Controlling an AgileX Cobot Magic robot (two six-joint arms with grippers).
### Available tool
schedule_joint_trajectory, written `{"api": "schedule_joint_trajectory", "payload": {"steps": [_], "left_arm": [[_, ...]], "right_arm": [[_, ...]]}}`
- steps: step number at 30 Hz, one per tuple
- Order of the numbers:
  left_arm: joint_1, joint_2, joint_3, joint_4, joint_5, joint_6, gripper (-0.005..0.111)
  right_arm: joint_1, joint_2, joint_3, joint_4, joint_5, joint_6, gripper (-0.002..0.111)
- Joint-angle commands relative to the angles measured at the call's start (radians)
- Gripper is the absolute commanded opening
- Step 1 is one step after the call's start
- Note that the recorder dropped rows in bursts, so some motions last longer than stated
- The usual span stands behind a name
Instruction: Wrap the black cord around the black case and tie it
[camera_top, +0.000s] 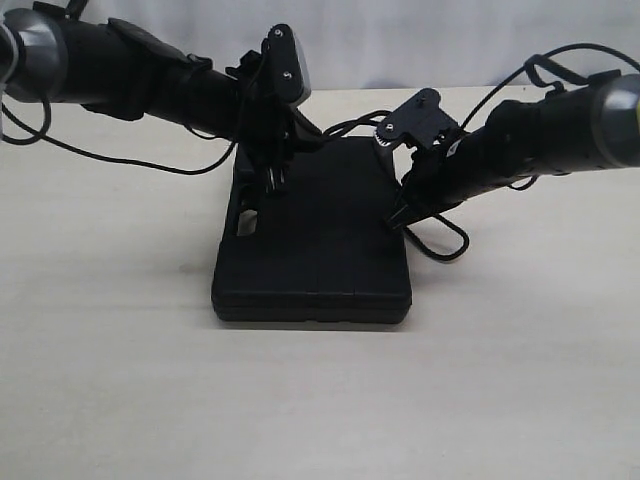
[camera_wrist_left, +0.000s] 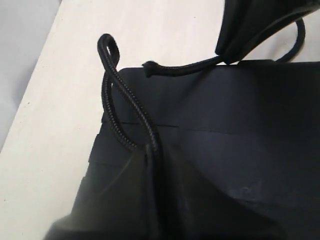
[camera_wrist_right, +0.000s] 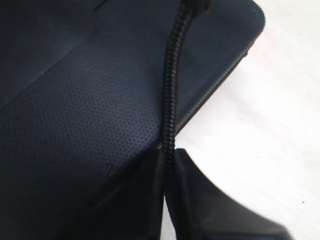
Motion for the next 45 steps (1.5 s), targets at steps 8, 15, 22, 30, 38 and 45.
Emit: {"api": "schedule_joint_trajectory", "payload": {"steps": [8, 15, 22, 30, 38, 45], "left_arm": [[-0.001, -0.005, -0.005, 0.091, 0.06, -0.024, 0.0], [-0.001, -0.005, -0.005, 0.117, 0.093, 0.018, 0.0], [-0.042, -0.005, -0.005, 0.207, 0.122, 0.041, 0.0], [-0.099, -0.005, -0.005, 0.412, 0.01, -0.113, 0.0], [-0.105, -0.005, -0.005, 0.497, -0.022, -0.22, 0.0], [-0.124, -0.005, -0.007, 0.486, 0.02, -0.205, 0.0]], "right_arm": [[0.001, -0.015, -0.003, 0.009, -0.004, -0.013, 0.004], [0.001, -0.015, -0.003, 0.023, -0.007, -0.013, 0.004], [0.001, -0.015, -0.003, 0.031, -0.017, -0.013, 0.004], [0.001, -0.015, -0.003, 0.05, -0.036, -0.013, 0.004], [0.001, -0.036, -0.003, 0.05, -0.038, -0.014, 0.004], [0.001, -0.04, -0.001, 0.105, -0.066, -0.02, 0.004]]}}
